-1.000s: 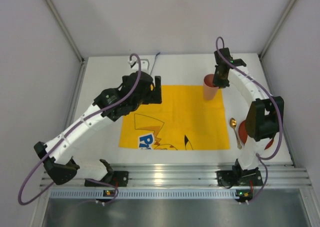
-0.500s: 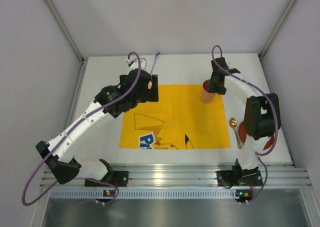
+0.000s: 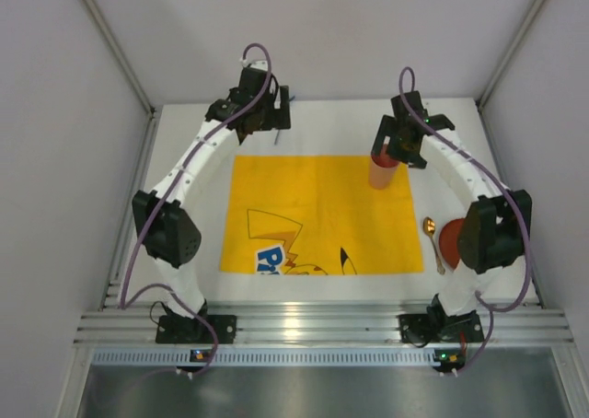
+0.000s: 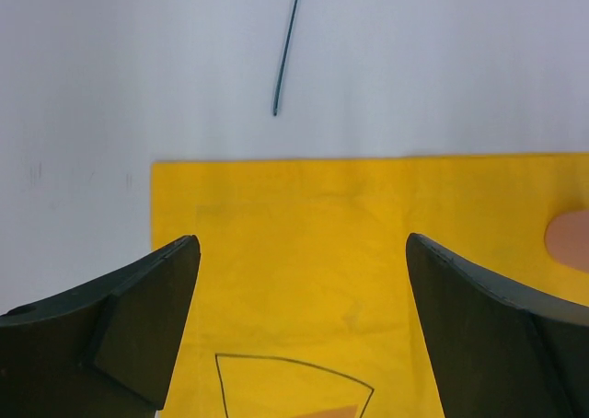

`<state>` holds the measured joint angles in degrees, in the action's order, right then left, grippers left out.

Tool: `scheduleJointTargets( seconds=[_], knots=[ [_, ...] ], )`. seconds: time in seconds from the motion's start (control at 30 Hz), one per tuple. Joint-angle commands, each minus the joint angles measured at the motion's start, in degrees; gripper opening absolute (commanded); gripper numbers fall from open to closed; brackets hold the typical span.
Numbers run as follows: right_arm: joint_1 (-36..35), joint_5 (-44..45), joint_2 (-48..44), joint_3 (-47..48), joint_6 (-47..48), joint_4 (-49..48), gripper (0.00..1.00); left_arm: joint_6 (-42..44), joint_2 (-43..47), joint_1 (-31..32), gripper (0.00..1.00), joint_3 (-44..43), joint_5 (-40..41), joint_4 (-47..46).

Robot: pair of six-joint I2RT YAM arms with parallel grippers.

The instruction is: Set the dinner table for one person

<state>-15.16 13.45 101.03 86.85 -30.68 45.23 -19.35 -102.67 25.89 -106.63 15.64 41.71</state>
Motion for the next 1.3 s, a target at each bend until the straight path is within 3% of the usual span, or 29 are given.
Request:
scheduleJointTargets(
  seconds=[0.0,0.4,0.57,0.77,0.87,1.13,1.2,1.27],
  knots=[
    [-1.98,-0.18,-9.35,6.66,-1.58,5.65,0.95,4.06,-8.49,-3.47,0.99,-6.11,-5.53,-7.69],
    [-2.24,-0.97,-15.77,7.37,-0.53,14.70,0.95,5.29,-37.94,-9.10,0.99,-31.86,-13.52,-16.30],
    [-2.25,0.26,-19.37,5.44,-1.05,19.19,0.94,5.38,-43.74,-9.10,0.97,-31.19,-14.15,-18.95],
    [-1.54,2.89,-20.35,4.20,-1.14,21.12,0.95,7.13,-46.12,-8.58,0.75,-29.25,-12.39,-17.02],
    [-1.01,2.55,-18.78,5.26,-0.88,21.21,0.94,8.36,-47.26,-7.79,0.62,-29.51,-7.06,-15.62],
    [-0.93,0.96,-14.11,9.04,1.05,21.12,0.95,10.65,-50.16,-7.52,0.40,-28.46,-0.52,-12.19],
    [-0.84,0.79,-13.41,9.48,1.84,21.12,0.94,10.39,-50.78,-7.52,0.25,-28.63,0.00,-10.96],
    [-0.84,0.78,-13.06,9.65,2.28,21.12,0.94,10.30,-51.14,-7.52,0.18,-28.64,-0.34,-10.43]
  ],
)
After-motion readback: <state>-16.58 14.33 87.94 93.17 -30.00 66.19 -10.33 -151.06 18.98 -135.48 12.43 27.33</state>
